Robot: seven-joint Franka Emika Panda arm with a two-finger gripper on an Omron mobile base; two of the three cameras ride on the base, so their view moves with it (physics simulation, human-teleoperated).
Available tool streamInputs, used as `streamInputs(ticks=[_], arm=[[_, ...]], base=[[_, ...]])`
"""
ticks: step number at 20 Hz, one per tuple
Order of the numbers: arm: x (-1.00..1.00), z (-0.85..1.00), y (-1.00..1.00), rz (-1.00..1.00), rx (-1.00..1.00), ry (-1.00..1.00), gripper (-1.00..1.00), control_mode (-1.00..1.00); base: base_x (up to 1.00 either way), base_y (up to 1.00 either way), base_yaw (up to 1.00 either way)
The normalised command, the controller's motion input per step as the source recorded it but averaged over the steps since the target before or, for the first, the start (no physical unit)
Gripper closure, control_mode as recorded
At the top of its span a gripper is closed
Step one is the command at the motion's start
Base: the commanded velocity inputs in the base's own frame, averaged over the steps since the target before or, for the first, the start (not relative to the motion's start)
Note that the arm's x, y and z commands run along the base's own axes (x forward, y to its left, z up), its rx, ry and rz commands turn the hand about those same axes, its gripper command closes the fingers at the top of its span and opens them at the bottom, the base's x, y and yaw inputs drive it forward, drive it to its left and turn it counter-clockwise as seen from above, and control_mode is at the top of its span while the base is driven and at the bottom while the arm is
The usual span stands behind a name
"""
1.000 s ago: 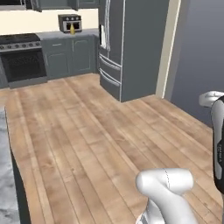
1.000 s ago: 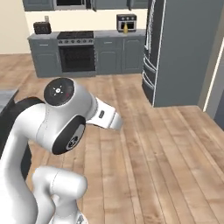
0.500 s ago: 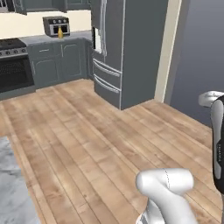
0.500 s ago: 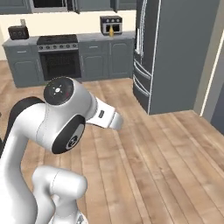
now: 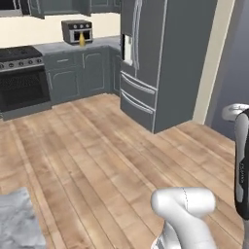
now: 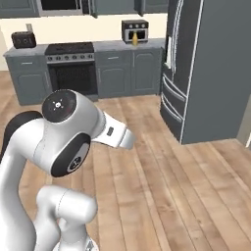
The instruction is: There is a tray on the dining counter. Grab the cup, mug, and pitcher and place them on the tray. The pitcher may be placed next to the tray if it cannot fit the tray.
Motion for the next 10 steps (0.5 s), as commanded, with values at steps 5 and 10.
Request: streamInputs(ticks=[5, 10], arm=[[0.0, 0.0, 0.0, 0.0, 0.0, 0.0, -1.0, 1.0], [0.0, 0.0, 0.0, 0.0, 0.0, 0.0, -1.0, 1.0]], base=[[1.0, 0.17, 0.25], [1.0, 0.18, 0.1]])
